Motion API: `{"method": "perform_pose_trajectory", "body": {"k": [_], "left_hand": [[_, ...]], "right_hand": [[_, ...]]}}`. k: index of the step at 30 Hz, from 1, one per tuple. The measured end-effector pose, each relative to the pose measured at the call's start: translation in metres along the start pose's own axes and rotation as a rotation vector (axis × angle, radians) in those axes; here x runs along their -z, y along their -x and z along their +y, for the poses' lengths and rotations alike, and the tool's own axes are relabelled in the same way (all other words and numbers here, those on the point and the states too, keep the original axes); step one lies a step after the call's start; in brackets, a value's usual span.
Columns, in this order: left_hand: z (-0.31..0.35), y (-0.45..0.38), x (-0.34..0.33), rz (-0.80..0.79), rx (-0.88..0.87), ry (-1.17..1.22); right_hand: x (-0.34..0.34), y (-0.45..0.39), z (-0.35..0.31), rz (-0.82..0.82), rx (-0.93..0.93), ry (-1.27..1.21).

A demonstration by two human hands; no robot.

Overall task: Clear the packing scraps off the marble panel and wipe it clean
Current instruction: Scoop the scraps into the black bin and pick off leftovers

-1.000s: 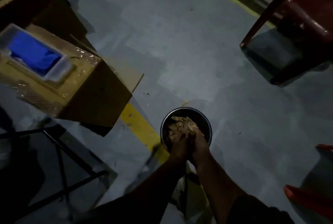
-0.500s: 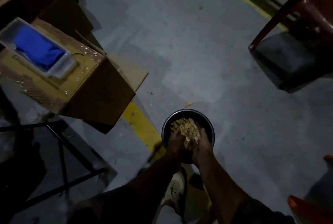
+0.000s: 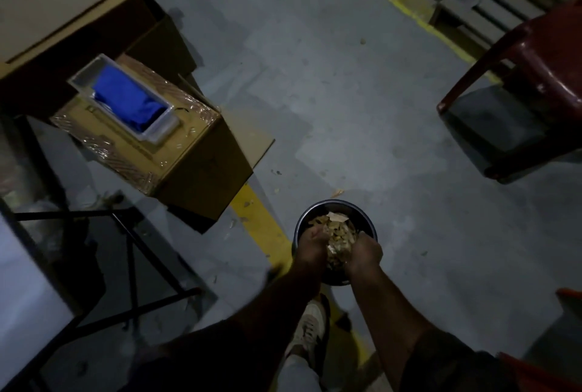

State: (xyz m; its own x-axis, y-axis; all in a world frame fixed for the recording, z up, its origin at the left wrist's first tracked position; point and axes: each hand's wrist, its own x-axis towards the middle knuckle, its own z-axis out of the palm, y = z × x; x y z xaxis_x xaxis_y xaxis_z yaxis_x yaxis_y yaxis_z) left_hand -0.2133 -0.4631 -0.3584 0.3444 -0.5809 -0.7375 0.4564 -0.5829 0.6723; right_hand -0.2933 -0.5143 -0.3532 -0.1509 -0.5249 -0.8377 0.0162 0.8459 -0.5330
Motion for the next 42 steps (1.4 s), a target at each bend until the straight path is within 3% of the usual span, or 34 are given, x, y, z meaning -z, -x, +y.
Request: {"method": "perform_pose_trajectory", "body": {"k": [5,10,18,31,42], "left_hand": [[0.049,0.057,0.012,-0.021,-0.107,-0.096],[0.11,0.13,0.039,0.128,-0.273,-0.126],[0.172,0.257,0.165,0.347,-0.506,-0.008],[0.097,0.44,0.429,0.684,-0.676,0.152],[0.036,0.517,0.554,0.897,-0.593,0.353]], "right_hand": [[-0.014,0.057,-0.014,-0.127,0.148,0.1],[-0.049,0.154,-0.032,-0.281,0.368,0.251],[-0.101,0.354,-0.022,-0.409,0.602,0.414],[-0.189,0.584,0.176,-0.749,0.76,0.622],[-0.248,0.663,0.288,-0.985,0.76,0.791]]}}
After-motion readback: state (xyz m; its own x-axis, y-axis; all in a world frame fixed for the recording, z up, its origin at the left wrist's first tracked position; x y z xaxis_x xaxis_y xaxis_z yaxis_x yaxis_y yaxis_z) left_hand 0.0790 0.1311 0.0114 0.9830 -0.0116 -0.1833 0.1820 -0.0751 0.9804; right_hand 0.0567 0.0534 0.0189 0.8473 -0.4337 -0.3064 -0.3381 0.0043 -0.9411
